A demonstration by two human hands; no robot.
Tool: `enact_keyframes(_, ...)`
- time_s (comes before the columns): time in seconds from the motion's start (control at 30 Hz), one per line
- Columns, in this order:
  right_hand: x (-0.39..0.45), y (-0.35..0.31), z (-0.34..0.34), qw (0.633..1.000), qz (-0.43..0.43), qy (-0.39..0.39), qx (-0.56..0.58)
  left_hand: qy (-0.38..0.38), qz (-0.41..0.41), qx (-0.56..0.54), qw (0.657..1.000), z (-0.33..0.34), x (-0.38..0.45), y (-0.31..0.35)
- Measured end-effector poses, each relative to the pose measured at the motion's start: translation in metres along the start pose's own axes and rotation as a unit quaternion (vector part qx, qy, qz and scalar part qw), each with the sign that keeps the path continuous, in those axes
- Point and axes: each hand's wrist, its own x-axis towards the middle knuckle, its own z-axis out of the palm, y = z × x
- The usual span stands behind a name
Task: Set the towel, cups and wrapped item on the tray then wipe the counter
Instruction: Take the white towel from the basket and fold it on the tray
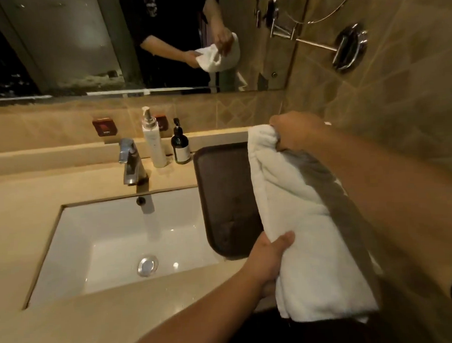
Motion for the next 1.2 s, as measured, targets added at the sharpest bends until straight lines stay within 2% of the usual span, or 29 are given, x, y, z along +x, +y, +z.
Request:
enact_keyframes(0.17,0.087,0.019,0.040,0.999,-0.014,-0.031,-0.036,-0.009,-0.060,-0.050,0.997,-0.012,0.083,0.016)
enact_keyframes(0.27,0.127,0.023,0.064,0.995,-0.036,-0.039,-0.082,0.035,-0.071,-0.046,0.996,-0.016,0.123,0.012)
enact_keyframes(0.4,0.167,0.025,0.099,0.994,-0.064,-0.053,-0.077,0.080,-0.086,-0.058,0.991,-0.025,0.165,-0.001)
enact_keyframes(0.57,0.189,0.025,0.138,0.984,-0.118,-0.073,-0.116,0.127,-0.076,-0.021,0.989,-0.039,0.191,-0.021)
enact_keyframes(0.7,0.198,0.022,0.161,0.980,-0.123,-0.100,-0.117,0.158,-0.080,0.003,0.984,-0.044,0.198,-0.031)
enact_keyframes(0.9,0.201,0.032,0.188,0.986,-0.108,-0.077,-0.096,0.176,-0.075,0.093,0.977,-0.043,0.200,-0.046)
enact_keyframes(1.0,0.203,0.038,0.201,0.990,-0.108,-0.042,-0.084,0.205,-0.091,0.192,0.955,-0.038,0.200,-0.036)
enact_keyframes(1.1,0.199,0.038,0.208,0.990,-0.097,-0.005,-0.103,0.228,-0.108,0.338,0.907,-0.031,0.194,-0.024)
enact_keyframes(1.2,0.180,0.039,0.213,0.986,-0.094,0.071,-0.121,0.231,-0.027,0.503,0.833,-0.025,0.180,-0.021)
